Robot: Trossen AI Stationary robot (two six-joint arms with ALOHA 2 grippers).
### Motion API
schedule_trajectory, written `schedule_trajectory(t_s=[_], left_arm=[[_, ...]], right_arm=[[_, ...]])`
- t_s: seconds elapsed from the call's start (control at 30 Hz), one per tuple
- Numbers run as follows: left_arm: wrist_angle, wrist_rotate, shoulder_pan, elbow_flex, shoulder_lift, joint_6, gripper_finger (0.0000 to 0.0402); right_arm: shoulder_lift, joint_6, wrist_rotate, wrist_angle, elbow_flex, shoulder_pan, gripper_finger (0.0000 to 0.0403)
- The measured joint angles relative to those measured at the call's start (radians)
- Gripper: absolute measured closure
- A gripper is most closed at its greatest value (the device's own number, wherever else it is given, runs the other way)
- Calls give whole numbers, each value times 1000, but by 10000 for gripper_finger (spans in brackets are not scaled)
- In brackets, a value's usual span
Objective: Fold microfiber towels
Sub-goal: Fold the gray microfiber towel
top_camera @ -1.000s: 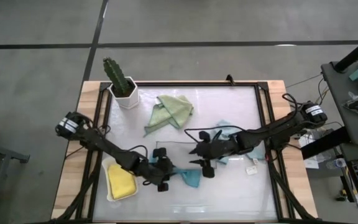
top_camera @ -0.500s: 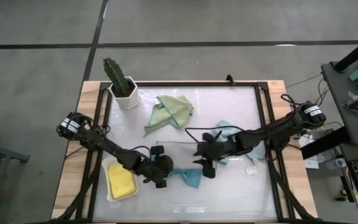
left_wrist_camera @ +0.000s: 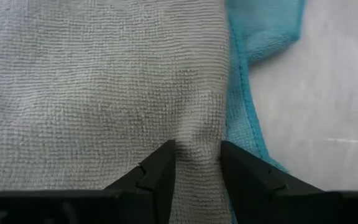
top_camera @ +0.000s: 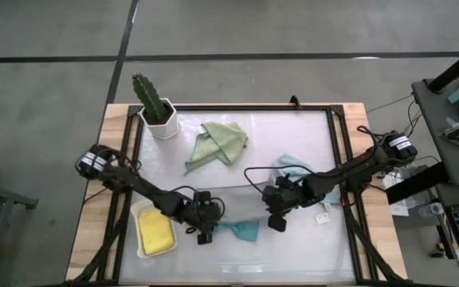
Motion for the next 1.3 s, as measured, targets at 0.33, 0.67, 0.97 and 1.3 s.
schedule_trajectory(t_s=[0.33, 0.67, 0.97, 1.3], left_arm=[[0, 8, -1, 18, -46, 5, 288], [61, -74, 7, 33, -47, 47, 288], [288, -244, 49, 10, -25, 195, 288], [203, -239, 113, 5, 52, 127, 288]], right_arm=[[0, 194, -92, -81, -21, 0, 229], [0, 142, -22, -83, -26, -8, 158], [0, 145, 27, -66, -28, -9, 143], [0, 169, 31, -64, -32, -13, 142]])
